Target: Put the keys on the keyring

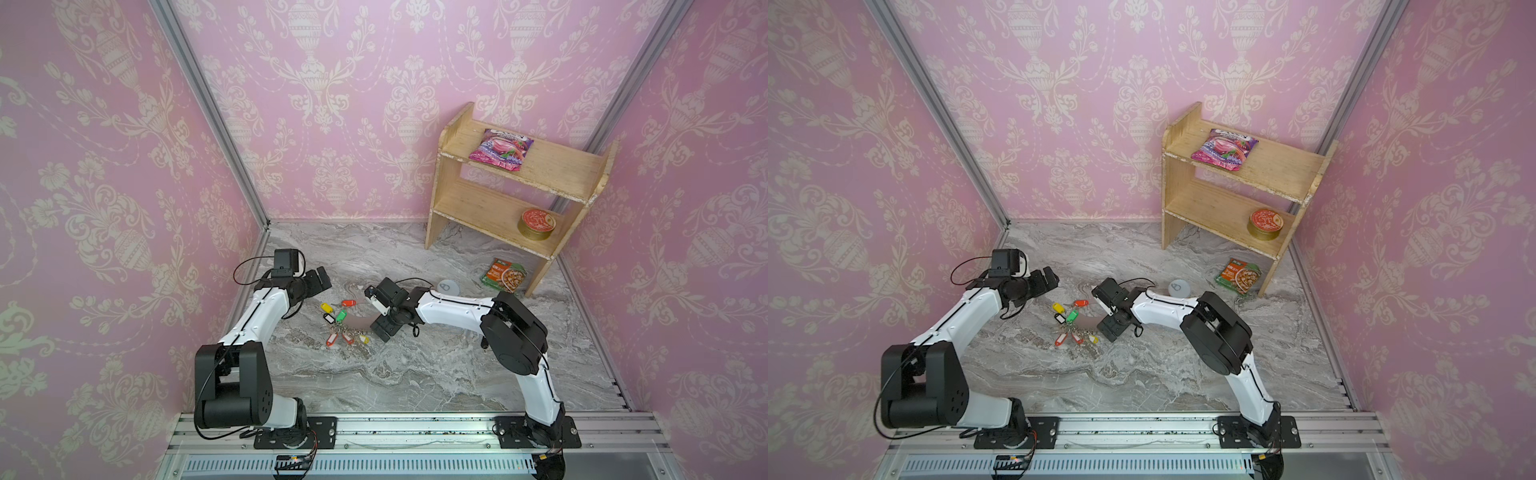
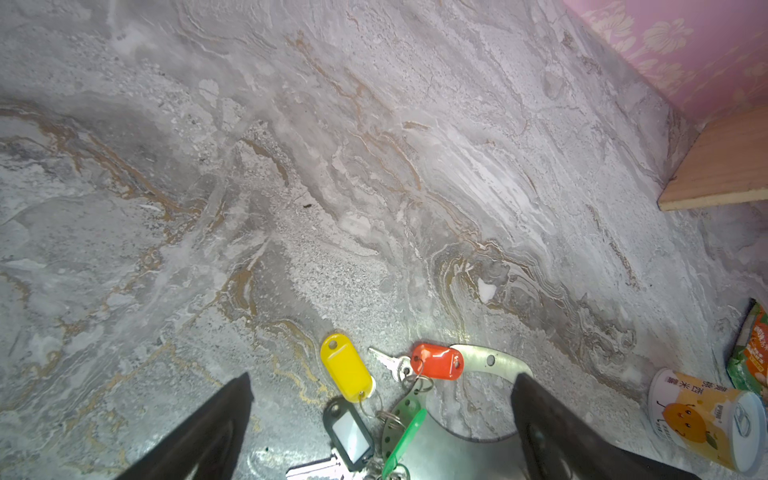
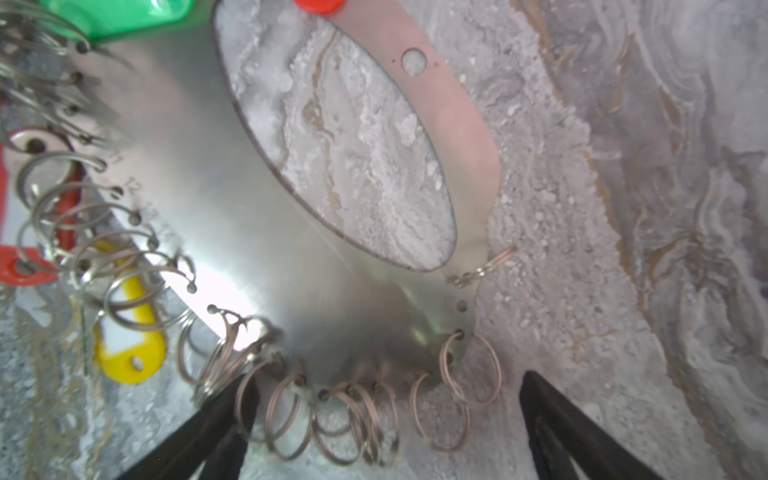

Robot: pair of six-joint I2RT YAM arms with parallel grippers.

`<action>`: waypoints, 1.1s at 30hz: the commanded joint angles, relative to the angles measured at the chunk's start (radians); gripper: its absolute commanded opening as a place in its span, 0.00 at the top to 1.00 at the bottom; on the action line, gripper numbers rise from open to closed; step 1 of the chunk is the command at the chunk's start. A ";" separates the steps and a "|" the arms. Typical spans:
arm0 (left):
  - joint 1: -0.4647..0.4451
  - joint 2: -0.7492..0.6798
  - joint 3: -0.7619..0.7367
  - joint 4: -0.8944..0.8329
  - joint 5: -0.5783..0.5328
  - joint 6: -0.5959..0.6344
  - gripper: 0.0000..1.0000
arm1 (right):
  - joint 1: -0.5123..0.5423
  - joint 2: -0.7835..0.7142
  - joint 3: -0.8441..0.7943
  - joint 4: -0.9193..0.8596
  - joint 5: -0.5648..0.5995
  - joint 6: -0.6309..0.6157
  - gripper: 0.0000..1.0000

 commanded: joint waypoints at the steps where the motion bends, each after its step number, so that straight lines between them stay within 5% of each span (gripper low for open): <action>1: -0.002 0.021 -0.020 0.007 0.031 -0.005 0.01 | -0.016 0.066 0.045 -0.030 0.076 -0.011 0.00; 19: -0.069 0.094 0.017 -0.048 0.023 0.041 0.01 | -0.112 0.203 0.302 -0.127 0.135 -0.041 0.00; 26: -0.100 0.099 0.050 -0.099 -0.015 0.074 0.01 | -0.106 0.051 0.195 -0.108 -0.068 -0.004 0.00; 33: -0.110 0.105 0.029 -0.107 -0.028 0.084 0.01 | -0.046 0.024 0.216 -0.118 -0.068 0.045 0.00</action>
